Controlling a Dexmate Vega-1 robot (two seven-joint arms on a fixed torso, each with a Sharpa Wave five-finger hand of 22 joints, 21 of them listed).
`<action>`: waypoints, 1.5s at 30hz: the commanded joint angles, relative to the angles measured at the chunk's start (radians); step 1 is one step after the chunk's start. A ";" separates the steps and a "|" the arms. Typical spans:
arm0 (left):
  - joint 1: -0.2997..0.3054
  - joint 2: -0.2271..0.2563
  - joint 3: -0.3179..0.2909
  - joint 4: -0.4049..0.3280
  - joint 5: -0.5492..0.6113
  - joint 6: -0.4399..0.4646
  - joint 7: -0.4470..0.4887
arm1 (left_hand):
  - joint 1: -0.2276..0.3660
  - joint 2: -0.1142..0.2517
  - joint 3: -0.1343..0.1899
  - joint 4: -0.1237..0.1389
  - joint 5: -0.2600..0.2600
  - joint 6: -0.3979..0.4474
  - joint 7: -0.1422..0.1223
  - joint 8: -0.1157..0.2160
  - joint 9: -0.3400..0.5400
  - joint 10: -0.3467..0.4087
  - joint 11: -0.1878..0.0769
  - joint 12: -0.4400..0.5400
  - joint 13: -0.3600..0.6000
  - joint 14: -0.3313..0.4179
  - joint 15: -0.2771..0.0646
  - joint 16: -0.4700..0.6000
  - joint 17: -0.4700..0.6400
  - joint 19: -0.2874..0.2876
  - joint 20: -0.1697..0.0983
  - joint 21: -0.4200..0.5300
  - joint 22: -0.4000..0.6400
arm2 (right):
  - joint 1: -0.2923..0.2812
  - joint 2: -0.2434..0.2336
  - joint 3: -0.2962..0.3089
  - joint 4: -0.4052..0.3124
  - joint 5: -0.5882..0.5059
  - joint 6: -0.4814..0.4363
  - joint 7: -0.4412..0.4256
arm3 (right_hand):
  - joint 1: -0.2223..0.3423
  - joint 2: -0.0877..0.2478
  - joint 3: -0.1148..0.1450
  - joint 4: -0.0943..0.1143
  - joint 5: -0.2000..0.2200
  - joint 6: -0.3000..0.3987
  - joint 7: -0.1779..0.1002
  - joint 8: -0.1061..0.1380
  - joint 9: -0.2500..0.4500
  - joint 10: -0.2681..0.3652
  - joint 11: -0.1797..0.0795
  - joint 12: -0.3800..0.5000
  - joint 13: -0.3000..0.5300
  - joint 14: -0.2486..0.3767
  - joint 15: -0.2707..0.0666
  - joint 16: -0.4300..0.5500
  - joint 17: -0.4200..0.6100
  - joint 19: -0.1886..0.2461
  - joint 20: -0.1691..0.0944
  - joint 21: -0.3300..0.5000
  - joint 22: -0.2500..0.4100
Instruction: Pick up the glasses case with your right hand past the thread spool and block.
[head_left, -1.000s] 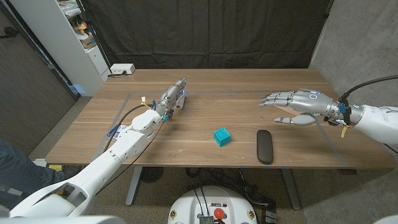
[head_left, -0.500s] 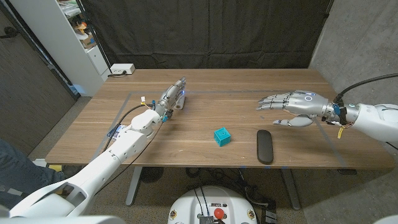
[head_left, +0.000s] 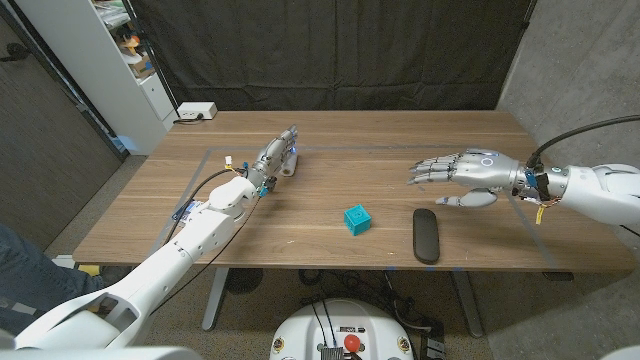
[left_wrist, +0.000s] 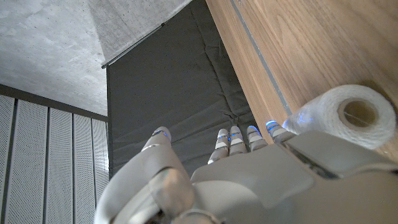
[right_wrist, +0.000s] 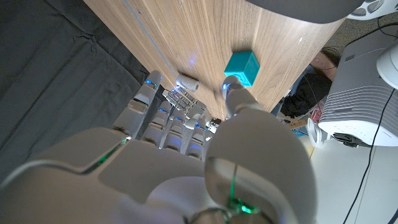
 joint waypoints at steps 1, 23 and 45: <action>0.009 0.007 -0.005 -0.002 -0.003 -0.004 0.000 | -0.004 0.007 -0.003 -0.001 0.000 0.008 0.001 0.003 0.004 -0.003 -0.004 0.002 0.002 -0.006 -0.005 0.003 0.003 -0.002 0.003 0.007 0.005 | 0.010 -0.063 -0.045 -0.016 -0.026 -0.018 -0.011 | 0.009 -0.004 0.012 0.001 -0.003 0.003 -0.002 0.002 0.001 -0.008 -0.002 0.005 0.005 -0.005 0.005 0.000 0.003 -0.001 0.009 -0.004 0.003; 0.020 0.007 -0.010 -0.005 -0.008 -0.012 0.004 | -0.008 0.010 -0.004 -0.002 0.000 0.014 0.000 0.004 0.004 -0.001 -0.005 0.003 0.002 -0.009 0.008 0.002 0.004 -0.002 0.004 0.008 0.006 | 0.001 -0.156 -0.081 -0.057 -0.078 -0.049 -0.013 | -0.001 -0.033 0.014 0.012 -0.007 -0.008 -0.009 -0.003 0.001 -0.046 -0.008 0.008 0.006 -0.051 0.022 -0.005 0.007 -0.046 0.053 -0.012 0.005; 0.019 0.009 -0.005 -0.023 -0.004 0.008 0.015 | -0.012 0.015 -0.007 -0.004 0.000 0.019 -0.001 0.004 0.004 -0.001 -0.008 0.002 0.002 -0.011 0.009 0.002 0.004 -0.001 0.018 0.010 0.006 | -0.016 -0.224 -0.122 -0.096 -0.084 -0.102 0.031 | -0.025 -0.067 0.016 0.022 0.000 -0.094 -0.009 -0.022 -0.002 -0.150 0.033 0.000 0.003 -0.128 0.110 -0.010 0.008 -0.129 0.115 -0.014 0.006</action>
